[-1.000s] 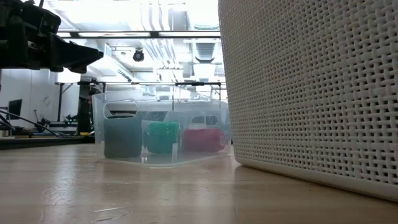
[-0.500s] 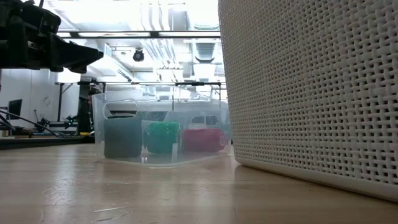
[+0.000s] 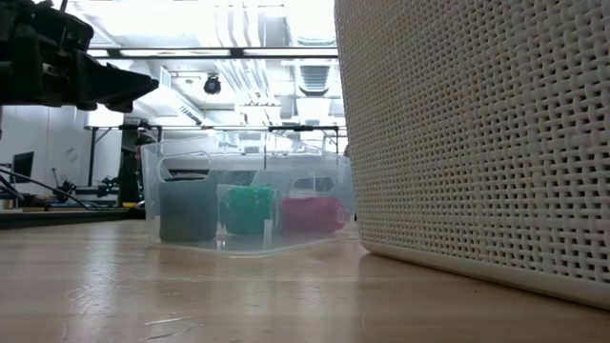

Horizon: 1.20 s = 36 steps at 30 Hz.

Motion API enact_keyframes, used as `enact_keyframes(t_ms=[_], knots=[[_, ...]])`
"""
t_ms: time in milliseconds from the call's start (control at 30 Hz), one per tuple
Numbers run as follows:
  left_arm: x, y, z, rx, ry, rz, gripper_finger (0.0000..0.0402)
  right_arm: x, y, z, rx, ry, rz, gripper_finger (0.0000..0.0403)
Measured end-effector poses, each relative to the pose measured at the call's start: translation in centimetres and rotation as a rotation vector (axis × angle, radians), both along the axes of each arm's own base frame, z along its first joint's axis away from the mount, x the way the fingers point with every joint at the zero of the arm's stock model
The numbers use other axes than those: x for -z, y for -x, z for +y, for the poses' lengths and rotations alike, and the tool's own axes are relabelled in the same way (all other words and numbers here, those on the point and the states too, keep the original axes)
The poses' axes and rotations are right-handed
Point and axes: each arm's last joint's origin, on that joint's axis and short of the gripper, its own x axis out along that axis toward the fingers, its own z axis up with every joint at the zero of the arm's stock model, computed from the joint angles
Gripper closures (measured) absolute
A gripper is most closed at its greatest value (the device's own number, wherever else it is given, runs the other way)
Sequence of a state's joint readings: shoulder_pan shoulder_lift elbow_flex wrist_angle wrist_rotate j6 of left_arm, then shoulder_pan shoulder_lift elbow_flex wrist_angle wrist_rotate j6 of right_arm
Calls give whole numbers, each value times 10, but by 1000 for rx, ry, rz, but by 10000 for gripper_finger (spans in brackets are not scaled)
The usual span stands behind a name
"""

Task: Pick & Place Medicine items
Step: Return to Home Position

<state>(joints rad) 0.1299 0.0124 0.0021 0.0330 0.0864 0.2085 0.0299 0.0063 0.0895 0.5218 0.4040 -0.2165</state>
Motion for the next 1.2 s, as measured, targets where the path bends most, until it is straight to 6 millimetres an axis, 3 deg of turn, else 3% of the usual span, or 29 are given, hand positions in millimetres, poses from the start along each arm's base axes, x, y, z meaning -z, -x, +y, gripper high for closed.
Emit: enact_keyframes(t_ms=[133, 267, 600, 867, 1200], knots=[[0, 0, 0, 0, 0, 4, 284, 5, 1, -5, 173, -126, 11, 394], [0, 0, 0, 0, 0, 3, 284, 19, -6, -4, 150, -100, 89, 394], [0, 0, 0, 0, 1, 4, 284, 20, -6, -4, 139, -117, 70, 394], [0, 0, 0, 0, 0, 4, 284, 24, 1, -12, 439, -348, 40, 394], [0, 0, 0, 0, 1, 5, 284, 33, -4, -12, 437, -370, 107, 394]])
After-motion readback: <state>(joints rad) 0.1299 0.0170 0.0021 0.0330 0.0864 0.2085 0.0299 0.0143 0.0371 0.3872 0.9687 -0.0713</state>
